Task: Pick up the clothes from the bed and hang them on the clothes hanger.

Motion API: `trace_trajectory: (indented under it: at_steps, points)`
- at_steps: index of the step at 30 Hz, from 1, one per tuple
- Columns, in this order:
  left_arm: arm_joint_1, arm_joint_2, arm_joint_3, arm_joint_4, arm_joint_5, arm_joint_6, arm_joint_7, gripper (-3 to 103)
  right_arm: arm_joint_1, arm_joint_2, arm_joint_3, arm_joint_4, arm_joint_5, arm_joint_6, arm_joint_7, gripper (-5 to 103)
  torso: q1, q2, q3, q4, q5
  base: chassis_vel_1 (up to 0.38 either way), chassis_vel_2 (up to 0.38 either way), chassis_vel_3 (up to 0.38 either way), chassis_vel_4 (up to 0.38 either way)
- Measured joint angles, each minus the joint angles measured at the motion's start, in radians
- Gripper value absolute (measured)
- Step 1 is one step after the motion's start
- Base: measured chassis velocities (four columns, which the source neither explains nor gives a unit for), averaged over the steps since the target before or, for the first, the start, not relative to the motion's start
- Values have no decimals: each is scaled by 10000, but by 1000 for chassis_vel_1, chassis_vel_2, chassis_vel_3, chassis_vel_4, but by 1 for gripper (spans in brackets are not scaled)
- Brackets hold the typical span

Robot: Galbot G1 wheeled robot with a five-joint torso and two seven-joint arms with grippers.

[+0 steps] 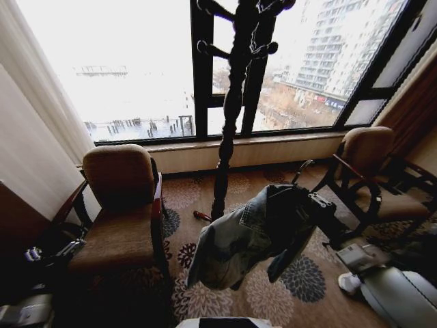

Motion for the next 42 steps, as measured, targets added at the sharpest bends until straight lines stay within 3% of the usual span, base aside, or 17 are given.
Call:
trace_trajectory:
  at_steps: [13,18,21,32,42]
  points:
    - [0,0,1,0,0,0,0,100,-256,-347,344,-36,385,342,56,27,3,-2,1,1,2,0,0,0,0]
    - [0,0,0,0,0,0,0,100,-1885,-1267,1917,63,885,-43,-513,27,5,-4,3,1,2,0,0,0,0]
    - [0,0,0,0,0,1,0,100,-2165,-1449,2269,63,853,-77,-620,27,5,-3,2,-2,2,0,0,0,0]
    - [0,0,0,0,0,1,0,100,-1685,-1773,2169,58,858,455,-273,27,4,-4,3,2,2,0,0,0,0]
    - [0,0,0,0,0,1,0,100,-1898,-1991,2407,63,906,473,-509,27,4,-3,2,1,2,0,0,0,0]
